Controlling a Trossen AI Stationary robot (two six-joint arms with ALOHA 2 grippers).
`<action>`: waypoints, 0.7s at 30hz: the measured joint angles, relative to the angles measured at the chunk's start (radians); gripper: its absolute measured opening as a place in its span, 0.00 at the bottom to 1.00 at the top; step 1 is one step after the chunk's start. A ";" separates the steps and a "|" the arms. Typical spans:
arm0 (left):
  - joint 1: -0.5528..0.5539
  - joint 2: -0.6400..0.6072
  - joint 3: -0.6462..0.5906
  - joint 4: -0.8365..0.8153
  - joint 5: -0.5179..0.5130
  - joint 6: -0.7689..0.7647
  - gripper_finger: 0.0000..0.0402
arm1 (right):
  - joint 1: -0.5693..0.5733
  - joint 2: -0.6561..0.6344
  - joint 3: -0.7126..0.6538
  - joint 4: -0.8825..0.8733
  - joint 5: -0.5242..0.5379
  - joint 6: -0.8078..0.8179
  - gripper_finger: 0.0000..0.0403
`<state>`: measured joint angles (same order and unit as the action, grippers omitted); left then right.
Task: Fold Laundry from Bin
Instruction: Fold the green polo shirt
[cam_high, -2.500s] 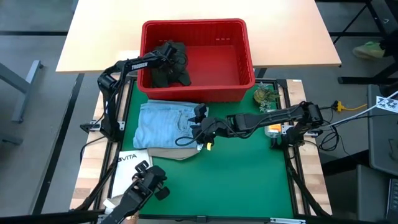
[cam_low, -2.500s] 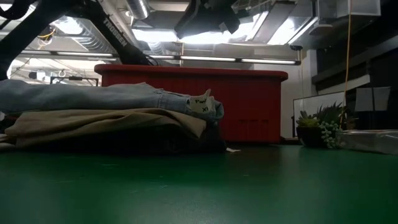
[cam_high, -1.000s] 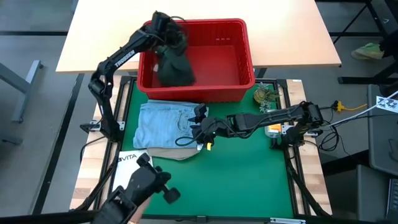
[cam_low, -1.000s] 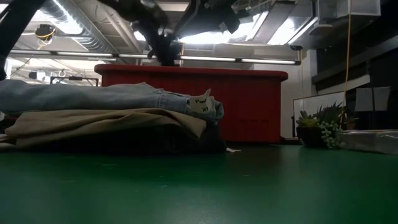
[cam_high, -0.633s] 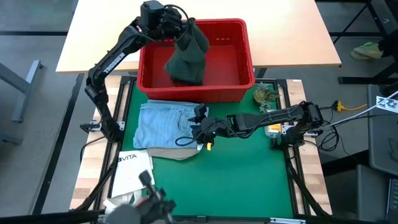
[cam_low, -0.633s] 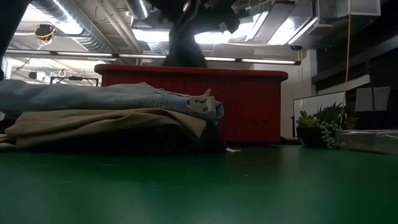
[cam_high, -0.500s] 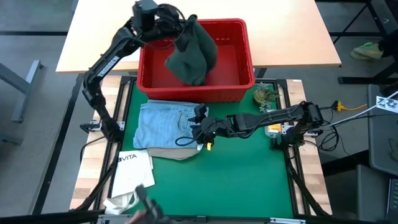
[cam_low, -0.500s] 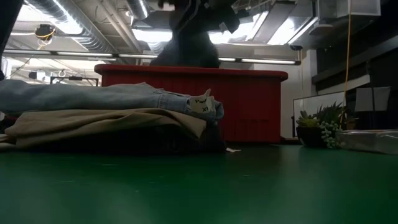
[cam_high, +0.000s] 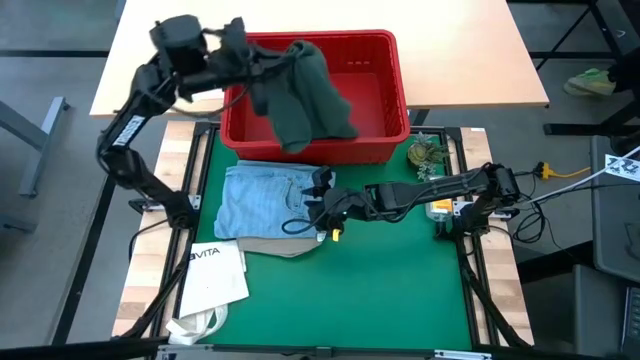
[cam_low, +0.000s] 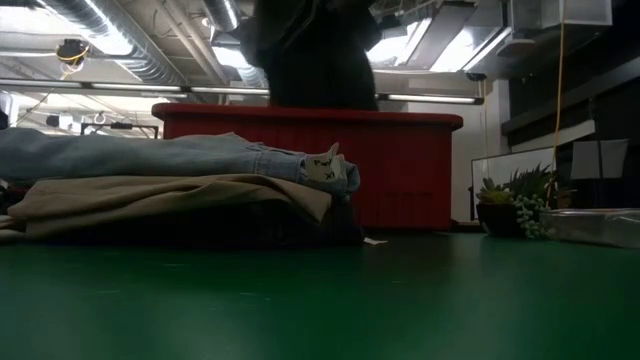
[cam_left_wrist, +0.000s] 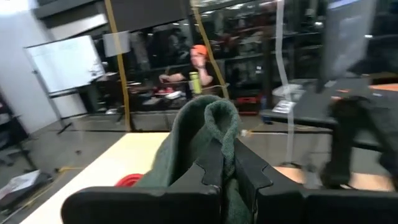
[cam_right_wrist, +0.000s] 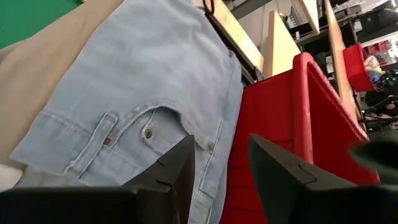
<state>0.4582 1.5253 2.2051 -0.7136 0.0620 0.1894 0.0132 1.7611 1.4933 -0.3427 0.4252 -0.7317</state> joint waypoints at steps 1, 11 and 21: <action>-0.019 -0.010 0.001 -0.017 0.000 0.000 0.01 | 0.000 0.000 0.000 0.014 0.000 -0.003 0.37; -0.162 -0.040 0.000 -0.145 -0.087 -0.053 0.01 | 0.069 -0.133 0.002 -0.136 0.002 -0.012 0.37; -0.234 -0.009 -0.006 -0.147 -0.105 -0.092 0.02 | 0.205 -0.267 0.001 -0.280 0.001 -0.001 0.37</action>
<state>0.2240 1.5158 2.1990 -0.8610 -0.0435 0.0976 0.2184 1.4937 1.4944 -0.6226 0.4259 -0.7331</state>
